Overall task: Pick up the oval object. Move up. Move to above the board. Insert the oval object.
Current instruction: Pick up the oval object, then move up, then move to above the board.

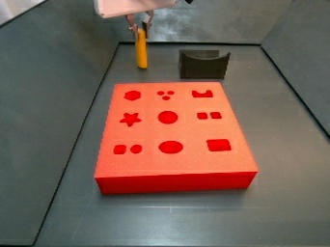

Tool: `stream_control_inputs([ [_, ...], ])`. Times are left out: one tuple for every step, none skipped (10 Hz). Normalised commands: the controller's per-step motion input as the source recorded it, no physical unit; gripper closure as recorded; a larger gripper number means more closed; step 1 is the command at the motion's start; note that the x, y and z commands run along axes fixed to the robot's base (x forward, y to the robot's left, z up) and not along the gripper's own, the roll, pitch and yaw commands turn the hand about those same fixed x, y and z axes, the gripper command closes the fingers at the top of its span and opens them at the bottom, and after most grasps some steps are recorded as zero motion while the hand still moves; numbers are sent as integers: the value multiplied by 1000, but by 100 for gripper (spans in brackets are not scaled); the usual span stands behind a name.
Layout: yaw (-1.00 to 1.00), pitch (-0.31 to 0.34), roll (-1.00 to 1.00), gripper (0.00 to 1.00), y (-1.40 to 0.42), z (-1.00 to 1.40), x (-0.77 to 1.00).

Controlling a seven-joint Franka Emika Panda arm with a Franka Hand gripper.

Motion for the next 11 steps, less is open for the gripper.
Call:
stream_control_inputs([
  [0, 0, 0, 100, 0, 0, 0],
  [0, 0, 0, 100, 0, 0, 0],
  [0, 0, 0, 100, 0, 0, 0],
  [0, 0, 0, 100, 0, 0, 0],
  [0, 0, 0, 100, 0, 833, 0],
  [-5, 11, 5, 100, 13, 797, 28],
  [-11, 60, 14, 100, 18, 629, 19],
  [-15, 71, 30, 100, 15, 420, 15],
  [-15, 76, 41, 100, 16, 255, 10],
  [-54, 230, -253, 100, -58, 1000, 78],
  [-51, 234, -243, 100, -60, 1000, 85],
])
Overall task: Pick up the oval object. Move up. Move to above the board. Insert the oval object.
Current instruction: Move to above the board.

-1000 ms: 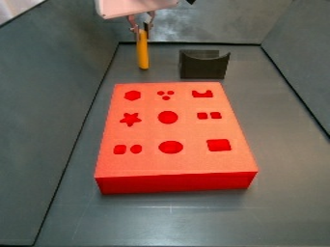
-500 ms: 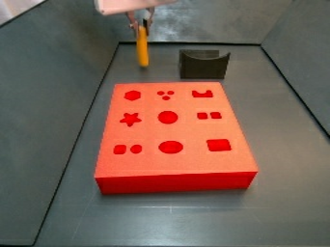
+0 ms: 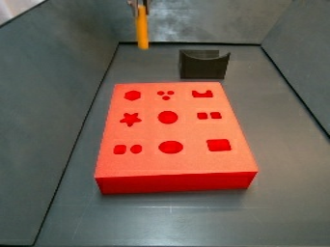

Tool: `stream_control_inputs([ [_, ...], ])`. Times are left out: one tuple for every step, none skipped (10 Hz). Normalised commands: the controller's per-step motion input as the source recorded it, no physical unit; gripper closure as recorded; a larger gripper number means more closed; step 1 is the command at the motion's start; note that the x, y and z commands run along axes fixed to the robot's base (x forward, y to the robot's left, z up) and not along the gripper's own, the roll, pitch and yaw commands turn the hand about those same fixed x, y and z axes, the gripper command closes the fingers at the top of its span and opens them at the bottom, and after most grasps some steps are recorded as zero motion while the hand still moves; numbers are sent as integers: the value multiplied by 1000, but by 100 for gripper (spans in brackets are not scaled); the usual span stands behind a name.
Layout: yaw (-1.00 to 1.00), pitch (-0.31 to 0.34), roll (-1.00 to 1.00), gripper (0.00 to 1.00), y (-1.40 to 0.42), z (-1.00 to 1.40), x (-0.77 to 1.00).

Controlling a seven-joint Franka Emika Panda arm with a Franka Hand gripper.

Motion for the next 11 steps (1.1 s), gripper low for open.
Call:
stream_control_inputs([
  [-42, 191, -223, 100, -51, 1000, 81],
  [-39, 156, -209, 100, -48, 1000, 77],
  [-36, 114, -188, 100, -42, 1000, 70],
  [-33, 81, -163, 100, -36, 1000, 63],
  [-32, 72, -147, 100, -32, 1000, 63],
  [-28, 73, -129, 100, -20, 849, 53],
  [-26, 72, -121, 100, -13, 724, 46],
  [-23, 75, -108, 100, -8, 476, 35],
  [-21, 75, -101, 100, -6, 355, 31],
  [-1000, 70, 76, 100, -1000, 187, 186],
  [-1000, 74, 87, 100, -1000, 167, 188],
])
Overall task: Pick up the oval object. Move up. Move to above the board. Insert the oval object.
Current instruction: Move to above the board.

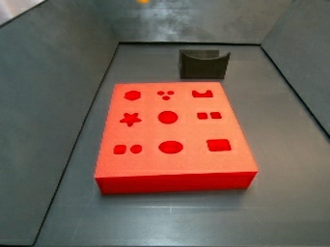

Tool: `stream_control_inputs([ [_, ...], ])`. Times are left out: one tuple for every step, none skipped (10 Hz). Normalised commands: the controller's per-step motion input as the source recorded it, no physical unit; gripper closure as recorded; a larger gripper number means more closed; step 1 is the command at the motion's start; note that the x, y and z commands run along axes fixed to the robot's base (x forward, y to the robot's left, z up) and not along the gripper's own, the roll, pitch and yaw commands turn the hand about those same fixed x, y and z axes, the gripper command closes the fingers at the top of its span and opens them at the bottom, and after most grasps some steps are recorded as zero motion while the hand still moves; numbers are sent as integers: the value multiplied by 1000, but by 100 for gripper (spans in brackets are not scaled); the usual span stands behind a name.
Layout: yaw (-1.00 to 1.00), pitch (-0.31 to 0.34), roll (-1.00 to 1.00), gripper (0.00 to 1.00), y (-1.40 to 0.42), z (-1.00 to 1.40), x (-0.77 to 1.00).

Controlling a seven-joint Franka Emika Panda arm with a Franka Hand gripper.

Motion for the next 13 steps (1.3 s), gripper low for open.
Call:
stream_control_inputs([
  [-1000, 88, 97, 100, -1000, 176, 190],
  [-1000, 100, 76, 100, -1000, 181, 195],
  [-1000, 114, 71, 100, -1000, 178, 202],
  [-1000, 158, 61, 100, -1000, 180, 211],
  [-877, 187, 40, 100, -1000, 184, 224],
  [-703, 189, 21, 100, -1000, 182, 233],
  [-317, 182, -11, 100, -1000, 185, 257],
  [-143, 169, -25, 100, -1000, 191, 275],
  [-48, 154, -22, 100, -1000, 194, 289],
  [-32, 135, -6, 100, -792, 157, 247],
  [-2, 126, -1, 100, -518, 109, 187],
  [-4, 109, 7, 100, -311, 69, 135],
  [1, 89, 12, 100, -191, 48, 94],
])
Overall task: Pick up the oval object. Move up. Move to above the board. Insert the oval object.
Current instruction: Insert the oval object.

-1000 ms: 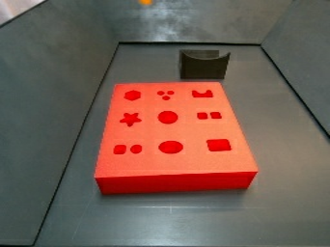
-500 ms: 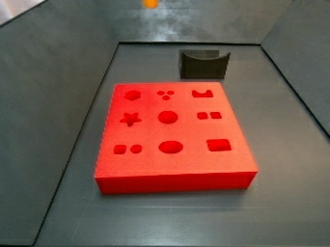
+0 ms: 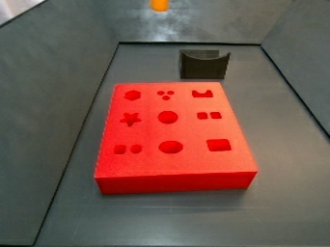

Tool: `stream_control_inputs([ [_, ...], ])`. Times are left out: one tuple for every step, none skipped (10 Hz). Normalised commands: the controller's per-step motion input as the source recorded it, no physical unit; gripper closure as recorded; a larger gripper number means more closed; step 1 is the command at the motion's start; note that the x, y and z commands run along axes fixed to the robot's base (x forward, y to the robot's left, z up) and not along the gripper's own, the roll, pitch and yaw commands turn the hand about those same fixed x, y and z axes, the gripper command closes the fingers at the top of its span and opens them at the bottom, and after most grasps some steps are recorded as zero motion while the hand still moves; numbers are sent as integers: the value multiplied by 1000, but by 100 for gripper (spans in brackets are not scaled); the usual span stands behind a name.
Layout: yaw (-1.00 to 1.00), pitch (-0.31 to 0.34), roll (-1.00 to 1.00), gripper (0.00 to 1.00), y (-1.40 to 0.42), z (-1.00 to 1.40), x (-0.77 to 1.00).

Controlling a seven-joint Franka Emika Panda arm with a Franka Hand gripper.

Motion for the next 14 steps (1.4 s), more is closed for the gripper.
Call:
stream_control_inputs([
  [0, 0, 0, 100, 0, -117, -66],
  [0, 0, -44, 100, 43, 0, -9],
  [0, 0, -6, 100, 0, 0, 0],
  [0, -4, 0, 100, 0, -20, 0],
  [-231, -79, 0, 100, 197, -291, -71],
  [-71, -113, -13, 100, 289, -323, -177],
  [-14, -86, 0, 100, 97, -374, 0],
  [63, -43, 0, 100, 0, -397, 49],
  [17, -50, 0, 100, -29, -440, 34],
  [-420, -51, -3, 100, -329, -494, 11],
  [-934, -84, 0, 100, -234, -471, 0],
  [-977, -54, 0, 100, -174, -497, 0],
  [-977, -47, 0, 100, -174, -483, 0],
  [-989, -56, 0, 100, -169, -489, 0],
])
